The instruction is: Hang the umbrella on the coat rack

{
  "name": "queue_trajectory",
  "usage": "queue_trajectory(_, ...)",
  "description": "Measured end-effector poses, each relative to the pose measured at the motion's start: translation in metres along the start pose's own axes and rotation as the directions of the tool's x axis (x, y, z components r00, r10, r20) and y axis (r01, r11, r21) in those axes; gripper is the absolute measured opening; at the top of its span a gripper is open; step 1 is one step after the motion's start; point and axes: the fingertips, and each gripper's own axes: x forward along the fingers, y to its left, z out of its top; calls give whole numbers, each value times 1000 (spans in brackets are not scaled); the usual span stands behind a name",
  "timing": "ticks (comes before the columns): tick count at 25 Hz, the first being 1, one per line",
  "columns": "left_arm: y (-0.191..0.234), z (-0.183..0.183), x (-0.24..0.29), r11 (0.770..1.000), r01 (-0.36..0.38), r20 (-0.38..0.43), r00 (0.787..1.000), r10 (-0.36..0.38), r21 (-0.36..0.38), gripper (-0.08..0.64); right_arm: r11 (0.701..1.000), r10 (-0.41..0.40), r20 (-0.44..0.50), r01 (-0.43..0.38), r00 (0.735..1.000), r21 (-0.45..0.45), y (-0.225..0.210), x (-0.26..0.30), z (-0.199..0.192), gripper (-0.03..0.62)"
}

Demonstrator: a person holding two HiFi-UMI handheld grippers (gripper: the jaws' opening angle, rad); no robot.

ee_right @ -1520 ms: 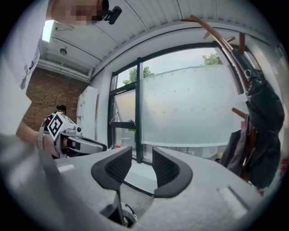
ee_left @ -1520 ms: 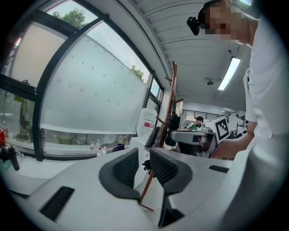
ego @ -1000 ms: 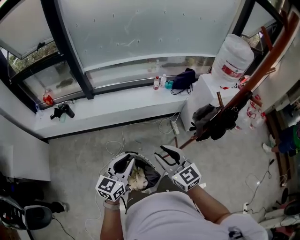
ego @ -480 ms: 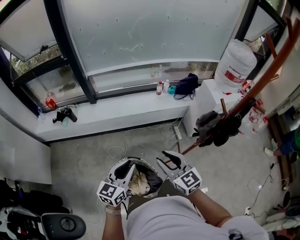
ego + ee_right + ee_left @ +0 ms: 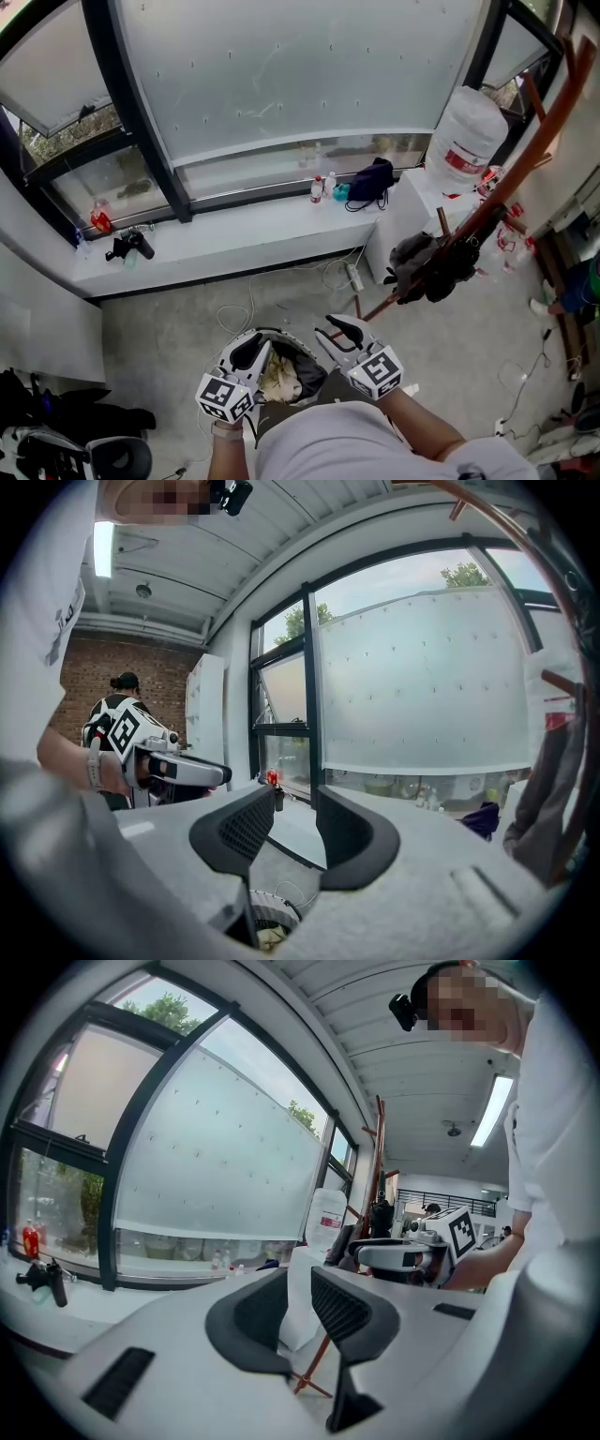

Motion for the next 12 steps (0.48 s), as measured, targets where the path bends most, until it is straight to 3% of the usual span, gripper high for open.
queue_trajectory(12,-5,-3,-4,1000,1,-7,1000,-1,-3,63,1000,2,-3,-2,1000,-9,5,-6,0,144)
